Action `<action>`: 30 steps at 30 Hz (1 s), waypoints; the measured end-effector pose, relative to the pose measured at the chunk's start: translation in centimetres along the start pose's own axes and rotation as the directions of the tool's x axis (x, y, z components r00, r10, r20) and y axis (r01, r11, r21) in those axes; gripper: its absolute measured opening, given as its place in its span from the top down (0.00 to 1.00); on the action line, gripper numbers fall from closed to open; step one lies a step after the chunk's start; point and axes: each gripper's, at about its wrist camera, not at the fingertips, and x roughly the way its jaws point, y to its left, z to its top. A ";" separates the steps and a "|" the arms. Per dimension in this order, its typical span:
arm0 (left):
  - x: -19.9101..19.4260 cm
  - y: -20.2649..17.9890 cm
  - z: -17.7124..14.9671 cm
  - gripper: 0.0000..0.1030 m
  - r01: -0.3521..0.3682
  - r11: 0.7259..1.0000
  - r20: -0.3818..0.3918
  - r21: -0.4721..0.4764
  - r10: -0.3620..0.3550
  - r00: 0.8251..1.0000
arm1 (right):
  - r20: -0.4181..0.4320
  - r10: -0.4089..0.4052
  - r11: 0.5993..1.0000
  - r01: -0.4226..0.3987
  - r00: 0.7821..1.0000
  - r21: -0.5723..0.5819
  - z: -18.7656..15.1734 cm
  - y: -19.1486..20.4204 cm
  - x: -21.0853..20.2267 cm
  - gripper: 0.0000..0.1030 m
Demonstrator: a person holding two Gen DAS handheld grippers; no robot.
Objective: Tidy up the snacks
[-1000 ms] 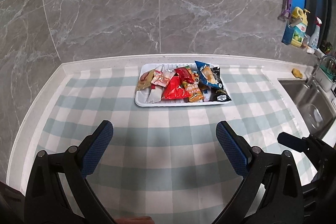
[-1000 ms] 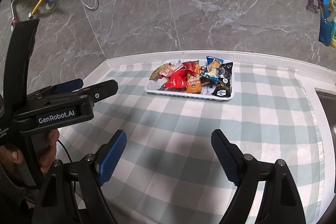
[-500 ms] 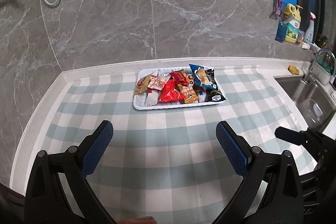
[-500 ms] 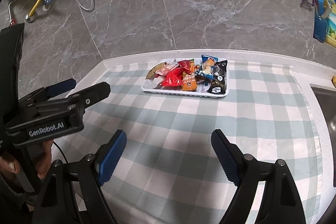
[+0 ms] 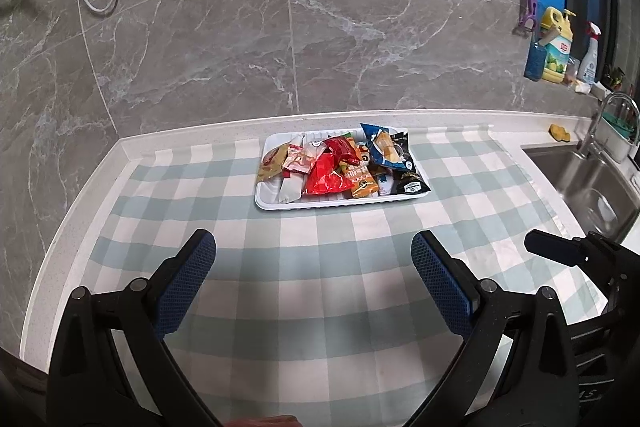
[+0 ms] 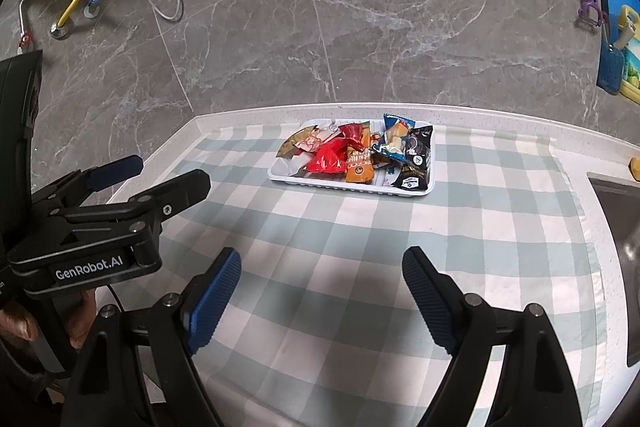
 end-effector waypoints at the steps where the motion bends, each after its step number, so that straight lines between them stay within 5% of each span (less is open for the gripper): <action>1: 0.0 0.0 0.0 0.03 -0.001 1.000 0.001 0.000 0.001 1.000 | -0.001 -0.001 1.000 0.001 1.000 0.000 0.0 0.0 0.0 0.18; 30: 0.2 0.0 0.3 0.03 -0.007 1.000 0.007 0.008 0.007 1.000 | 0.001 -0.002 1.000 0.002 1.000 -0.001 0.1 -0.1 0.1 0.18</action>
